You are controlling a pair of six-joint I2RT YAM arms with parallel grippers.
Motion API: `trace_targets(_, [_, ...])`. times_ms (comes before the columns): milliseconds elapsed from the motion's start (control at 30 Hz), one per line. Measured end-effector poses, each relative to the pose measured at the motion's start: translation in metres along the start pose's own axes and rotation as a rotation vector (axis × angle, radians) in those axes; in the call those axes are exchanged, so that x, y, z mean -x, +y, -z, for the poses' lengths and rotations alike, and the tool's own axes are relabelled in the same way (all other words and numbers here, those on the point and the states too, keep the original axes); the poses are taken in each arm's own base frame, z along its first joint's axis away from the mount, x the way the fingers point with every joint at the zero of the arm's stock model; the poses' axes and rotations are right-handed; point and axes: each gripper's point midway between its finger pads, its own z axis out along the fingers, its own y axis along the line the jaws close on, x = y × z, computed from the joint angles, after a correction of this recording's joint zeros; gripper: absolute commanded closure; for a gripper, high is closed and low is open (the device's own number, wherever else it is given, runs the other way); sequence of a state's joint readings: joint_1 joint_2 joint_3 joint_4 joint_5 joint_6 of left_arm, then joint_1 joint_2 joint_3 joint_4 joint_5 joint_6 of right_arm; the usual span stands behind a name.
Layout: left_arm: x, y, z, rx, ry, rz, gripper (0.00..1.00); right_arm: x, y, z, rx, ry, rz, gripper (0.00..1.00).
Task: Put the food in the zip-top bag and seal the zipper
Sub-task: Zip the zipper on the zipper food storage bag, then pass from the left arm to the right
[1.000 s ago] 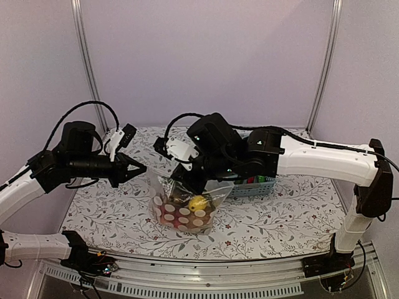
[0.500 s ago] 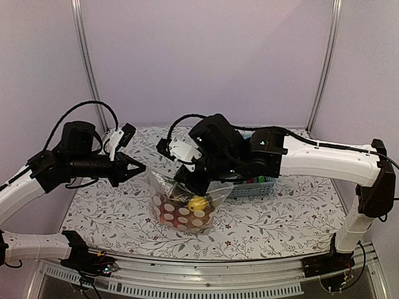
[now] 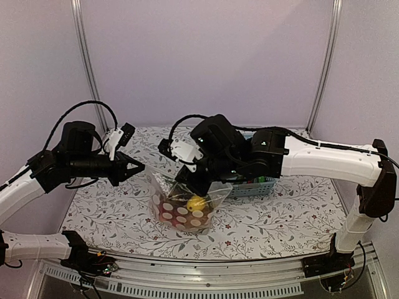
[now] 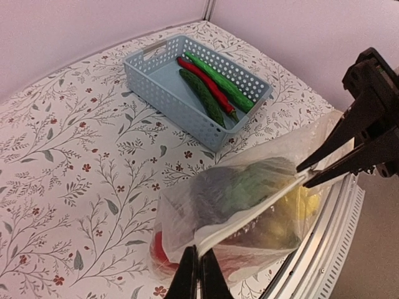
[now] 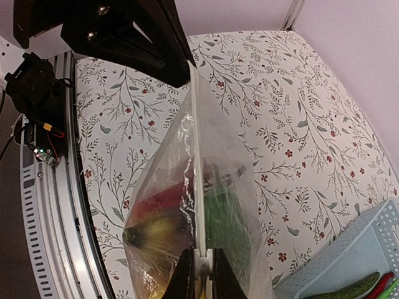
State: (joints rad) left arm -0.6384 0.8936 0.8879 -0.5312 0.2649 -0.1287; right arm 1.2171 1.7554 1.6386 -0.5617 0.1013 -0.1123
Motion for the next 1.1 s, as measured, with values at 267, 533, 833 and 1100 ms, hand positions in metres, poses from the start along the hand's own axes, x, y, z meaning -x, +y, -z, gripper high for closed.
trace_targets(267, [-0.001, 0.0, 0.0, -0.013, 0.006, 0.01, 1.0, -0.005, 0.0, -0.001, -0.001, 0.014, -0.01, 0.84])
trace_targets(533, [-0.005, -0.01, -0.006, -0.096, 0.031, 0.024, 1.0, -0.01, -0.003, 0.014, -0.007, 0.063, -0.051, 0.34])
trace_targets(833, [-0.005, -0.012, -0.006, -0.109, 0.032, 0.019, 1.0, -0.006, -0.01, 0.049, -0.027, 0.029, -0.069, 0.18])
trace_targets(1100, [-0.005, -0.012, -0.006, -0.109, 0.032, 0.018, 1.0, -0.03, -0.001, 0.046, 0.011, 0.105, -0.059, 0.16])
